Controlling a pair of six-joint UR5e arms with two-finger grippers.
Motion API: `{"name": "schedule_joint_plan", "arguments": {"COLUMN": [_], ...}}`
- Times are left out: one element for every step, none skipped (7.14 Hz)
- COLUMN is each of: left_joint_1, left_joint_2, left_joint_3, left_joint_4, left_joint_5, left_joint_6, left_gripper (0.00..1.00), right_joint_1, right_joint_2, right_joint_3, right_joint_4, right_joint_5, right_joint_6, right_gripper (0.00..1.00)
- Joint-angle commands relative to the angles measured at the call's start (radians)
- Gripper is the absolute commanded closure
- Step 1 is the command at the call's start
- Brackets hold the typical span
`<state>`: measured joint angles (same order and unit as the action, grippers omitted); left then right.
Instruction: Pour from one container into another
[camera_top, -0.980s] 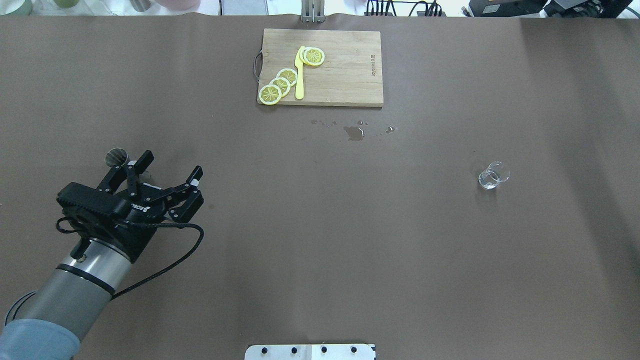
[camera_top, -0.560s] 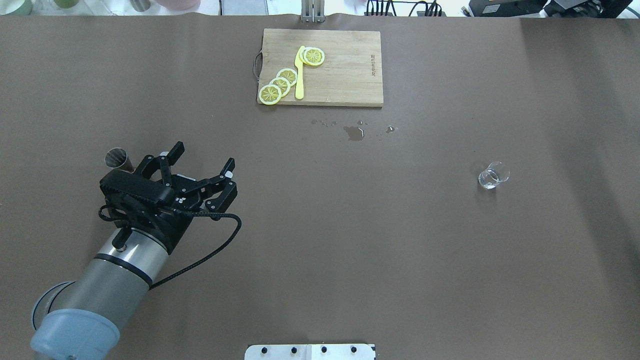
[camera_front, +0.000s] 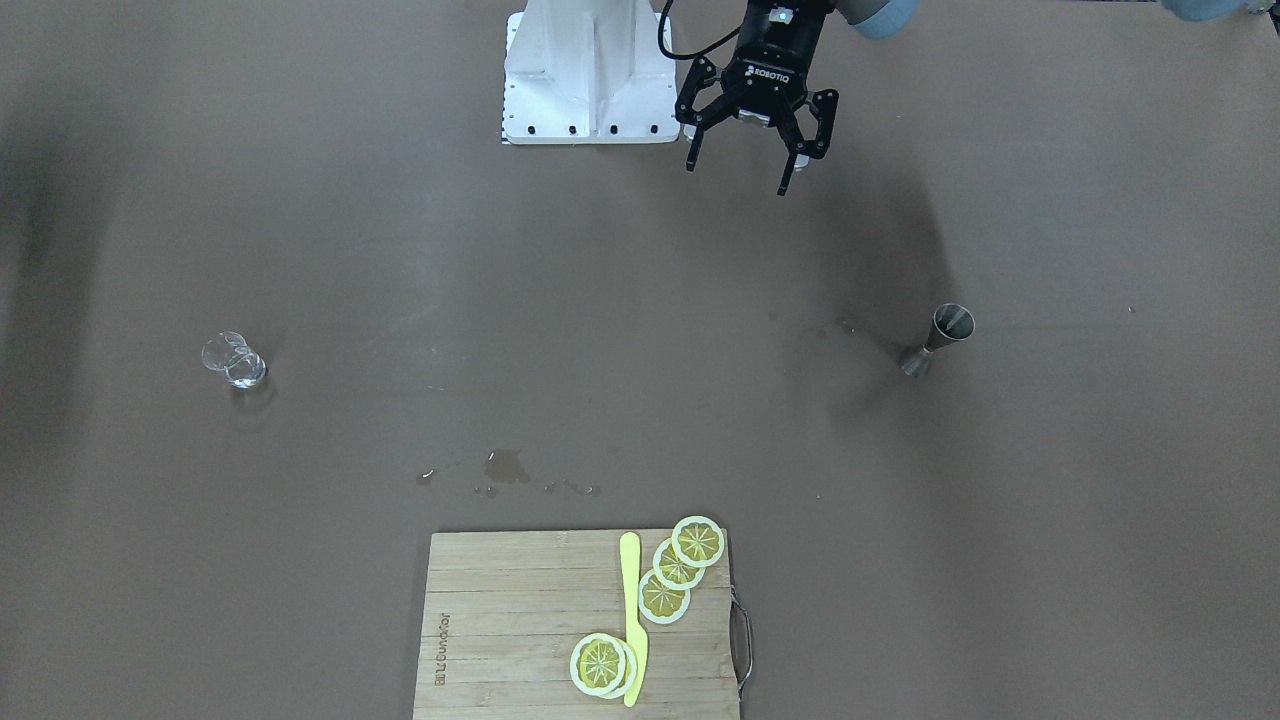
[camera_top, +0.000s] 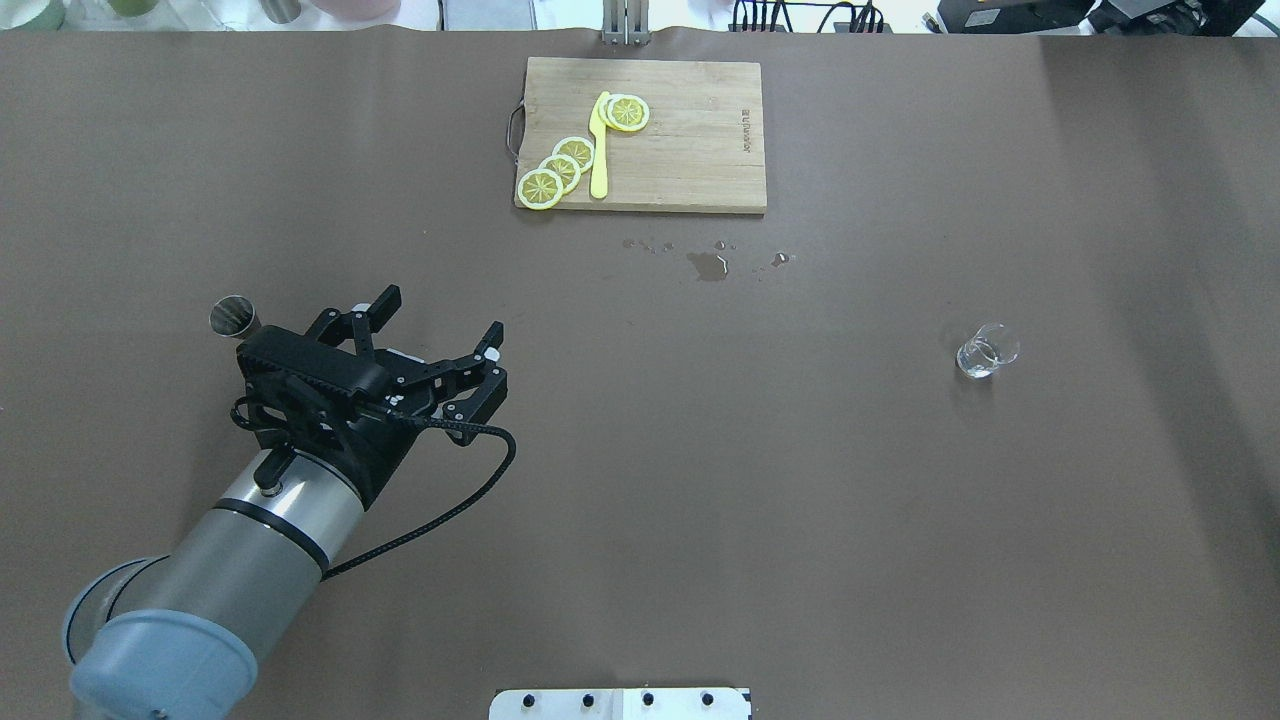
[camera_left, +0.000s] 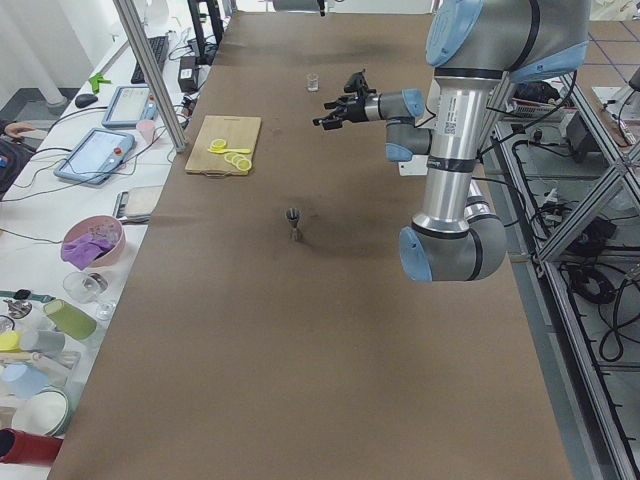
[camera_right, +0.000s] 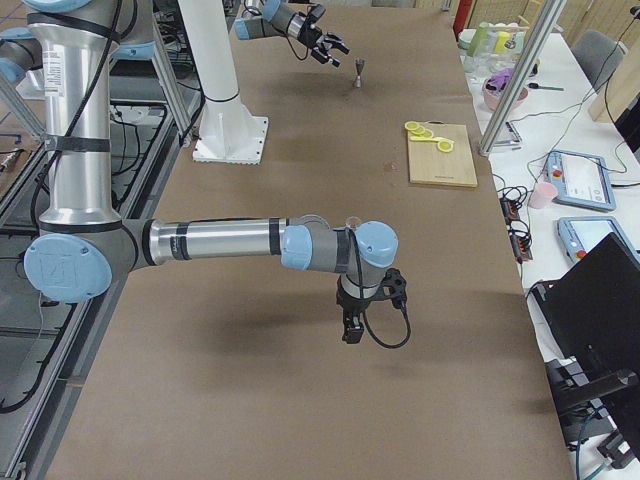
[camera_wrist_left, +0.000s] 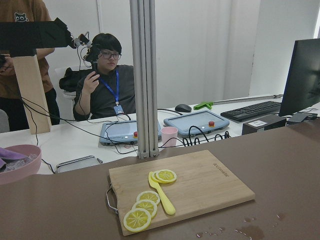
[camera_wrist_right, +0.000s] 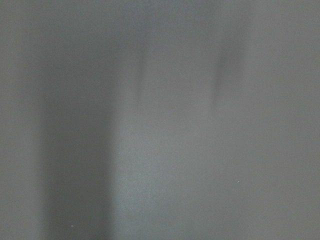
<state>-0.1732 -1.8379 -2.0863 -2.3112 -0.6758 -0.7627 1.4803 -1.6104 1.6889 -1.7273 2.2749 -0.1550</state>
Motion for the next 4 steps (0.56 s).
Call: {"name": "schedule_joint_plan", "arguments": {"left_joint_1": [-0.021,-0.053,-0.098,-0.179], "left_joint_2": [-0.062,-0.096,-0.128,-0.162], "left_joint_3": [-0.011,-0.014,-0.027,-0.053], "left_joint_4": [0.132,0.227,0.315,0.448], "left_joint_5": [-0.063,-0.141,-0.227,-0.37], "left_joint_6": [-0.065,-0.108,-0.119,-0.135], "left_gripper": [0.03,0.03,0.03,0.03], "right_joint_1": [0.0,0.0,0.0,0.0], "right_joint_2": [0.001,0.0,0.0,0.0], "right_joint_3": [0.0,0.0,0.0,0.0], "right_joint_4": [0.012,0.041,0.043,0.043], "right_joint_5": [0.0,0.0,0.0,0.0], "right_joint_6": [0.0,0.0,0.0,0.0], "right_gripper": [0.0,0.0,0.0,0.0]}}
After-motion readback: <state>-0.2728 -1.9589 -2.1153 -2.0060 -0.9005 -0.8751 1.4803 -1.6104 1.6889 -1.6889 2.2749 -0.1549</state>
